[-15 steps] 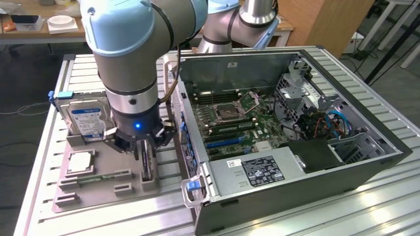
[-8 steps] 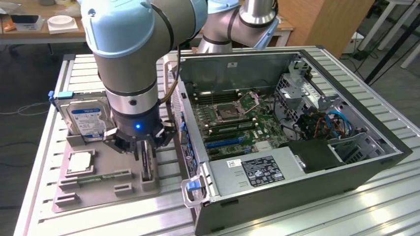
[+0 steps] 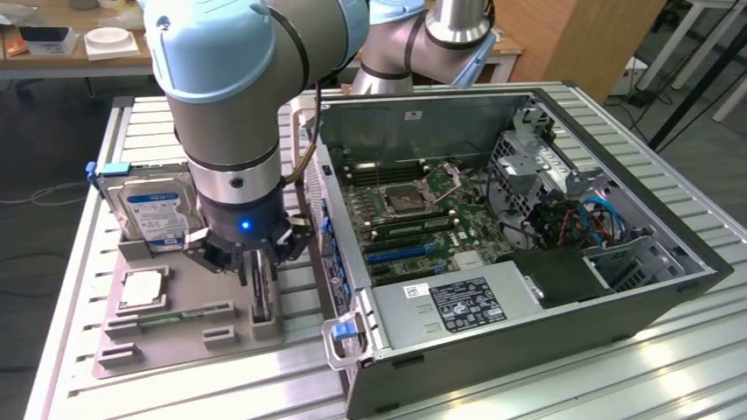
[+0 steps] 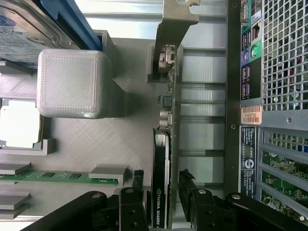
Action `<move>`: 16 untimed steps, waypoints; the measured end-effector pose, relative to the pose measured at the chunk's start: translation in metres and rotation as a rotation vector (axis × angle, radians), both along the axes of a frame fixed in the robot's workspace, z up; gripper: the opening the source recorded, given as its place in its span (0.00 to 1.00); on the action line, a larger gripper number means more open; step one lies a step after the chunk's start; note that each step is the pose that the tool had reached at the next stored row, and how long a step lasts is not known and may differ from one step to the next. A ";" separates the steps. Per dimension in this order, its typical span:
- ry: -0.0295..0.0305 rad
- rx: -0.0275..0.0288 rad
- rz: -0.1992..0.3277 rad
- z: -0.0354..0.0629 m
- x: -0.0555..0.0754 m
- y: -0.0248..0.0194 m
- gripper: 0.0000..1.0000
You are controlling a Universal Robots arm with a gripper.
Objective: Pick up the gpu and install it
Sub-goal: 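Pick up the gpu and move the gpu toward the slot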
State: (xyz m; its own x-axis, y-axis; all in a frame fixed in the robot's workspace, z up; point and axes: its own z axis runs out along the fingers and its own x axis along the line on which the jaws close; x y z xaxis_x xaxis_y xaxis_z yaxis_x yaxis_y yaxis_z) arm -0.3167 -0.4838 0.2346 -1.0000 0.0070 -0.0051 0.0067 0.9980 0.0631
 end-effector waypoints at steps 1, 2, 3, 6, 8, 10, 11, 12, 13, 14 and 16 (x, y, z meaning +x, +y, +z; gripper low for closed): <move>0.0000 0.0000 0.000 0.0000 0.000 0.0000 0.43; 0.0000 0.0000 0.000 0.0000 0.000 0.0000 0.43; 0.0000 0.0000 0.000 0.0000 0.000 0.0000 0.43; 0.0000 0.0000 0.000 0.0000 0.000 0.0000 0.42; 0.0000 0.0000 0.000 0.0000 0.000 0.0000 0.35; 0.0000 0.0000 0.000 0.0000 0.000 0.0000 0.35; 0.0000 0.0000 0.000 0.0000 0.000 0.0000 0.35; 0.0000 0.0000 0.000 0.0000 0.000 0.0000 0.33; 0.0000 0.0000 0.000 0.0000 0.000 0.0000 0.33; 0.0001 -0.0001 0.000 0.0001 0.000 0.0000 0.27; 0.0001 -0.0001 0.000 0.0000 0.000 0.0000 0.26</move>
